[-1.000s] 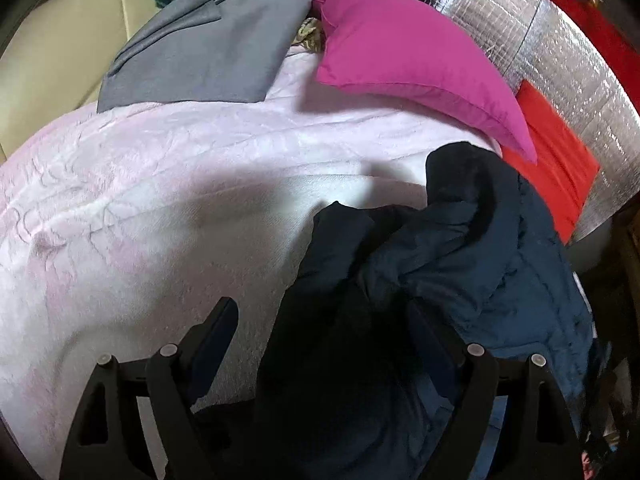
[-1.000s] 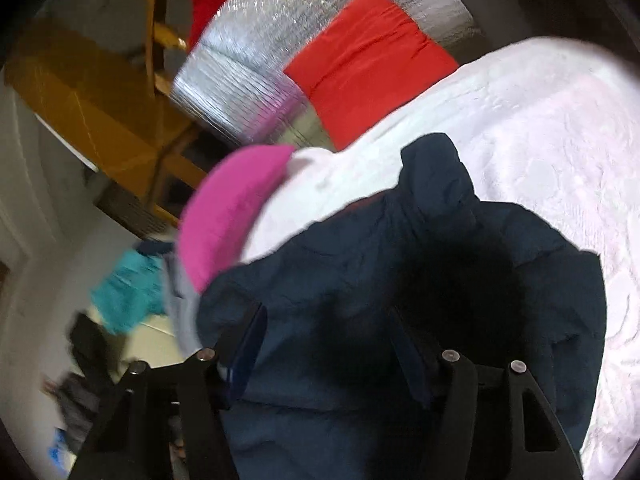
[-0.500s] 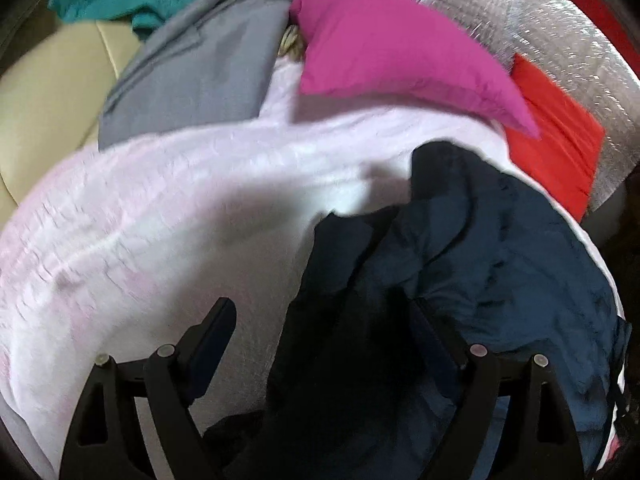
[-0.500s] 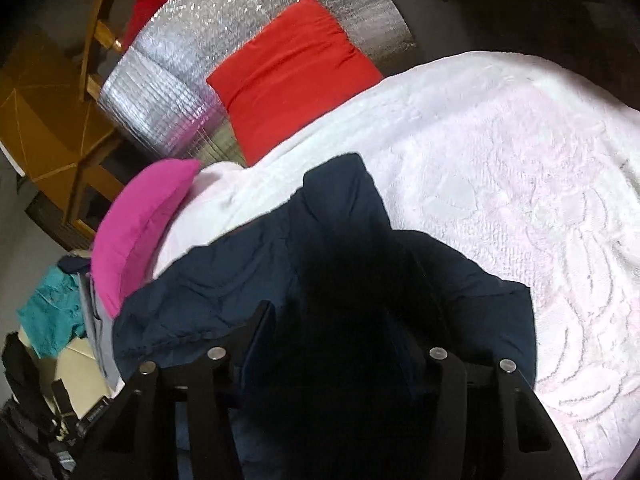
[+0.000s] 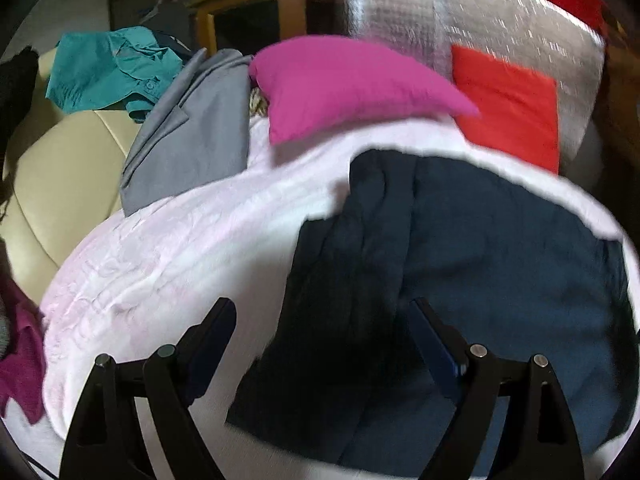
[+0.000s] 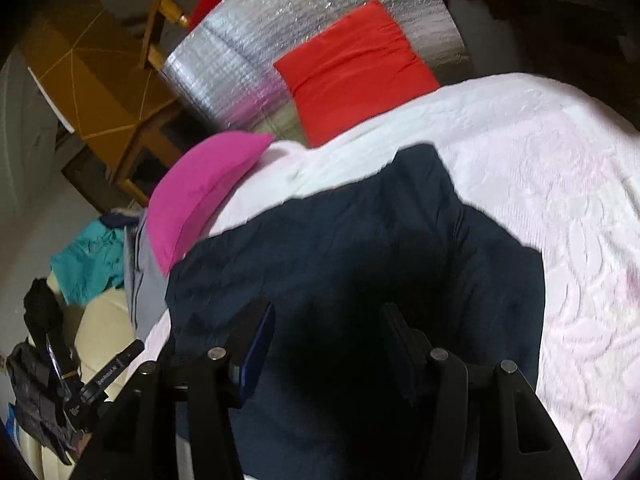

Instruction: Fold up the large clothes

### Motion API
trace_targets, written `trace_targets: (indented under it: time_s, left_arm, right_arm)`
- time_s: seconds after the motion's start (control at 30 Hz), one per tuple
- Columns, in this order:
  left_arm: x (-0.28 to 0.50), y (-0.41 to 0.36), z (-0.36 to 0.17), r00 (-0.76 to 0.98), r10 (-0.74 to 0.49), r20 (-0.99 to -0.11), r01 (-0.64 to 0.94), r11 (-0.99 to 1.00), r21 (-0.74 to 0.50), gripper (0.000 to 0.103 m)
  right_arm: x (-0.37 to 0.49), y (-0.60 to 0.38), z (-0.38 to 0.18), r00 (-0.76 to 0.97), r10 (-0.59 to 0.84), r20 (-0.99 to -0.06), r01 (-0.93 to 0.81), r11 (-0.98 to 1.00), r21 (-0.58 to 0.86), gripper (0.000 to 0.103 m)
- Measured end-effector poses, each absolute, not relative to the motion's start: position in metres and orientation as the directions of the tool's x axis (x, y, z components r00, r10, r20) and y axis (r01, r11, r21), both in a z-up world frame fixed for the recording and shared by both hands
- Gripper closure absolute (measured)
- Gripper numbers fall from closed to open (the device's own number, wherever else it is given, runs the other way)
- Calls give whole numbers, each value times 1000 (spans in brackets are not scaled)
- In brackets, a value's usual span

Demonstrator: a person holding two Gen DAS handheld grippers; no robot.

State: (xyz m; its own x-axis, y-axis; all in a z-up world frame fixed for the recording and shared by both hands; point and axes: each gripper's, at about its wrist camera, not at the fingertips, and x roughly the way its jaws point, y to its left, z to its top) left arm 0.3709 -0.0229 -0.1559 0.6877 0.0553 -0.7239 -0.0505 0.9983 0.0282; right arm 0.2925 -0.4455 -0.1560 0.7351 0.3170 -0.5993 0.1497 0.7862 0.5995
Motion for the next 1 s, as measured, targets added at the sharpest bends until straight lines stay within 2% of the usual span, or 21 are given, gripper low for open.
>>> trace_targets:
  time_s: [0.17,0.5,0.8,1.0]
  left_arm:
    - [350,-9,-174,620,84,-780,-58,996,61,15]
    - [314,14,-182,587,22,-809,-79,996,-30,15]
    - [320,6,-182,611,-21,-792,-29,998,-50,15]
    - [339,-1,-195,571,-24,-821,-29,998,-49,15]
  right_arm:
    - [257,-439,-160,729,339,-595,157,763,628,45]
    - [203,-431,-168,733,370,-570,184,699,690,45]
    - [198,-444,-179,739,387,-551,210,645,735,45]
    - [211,-452,-187,726,395,-563,225,637,737,45]
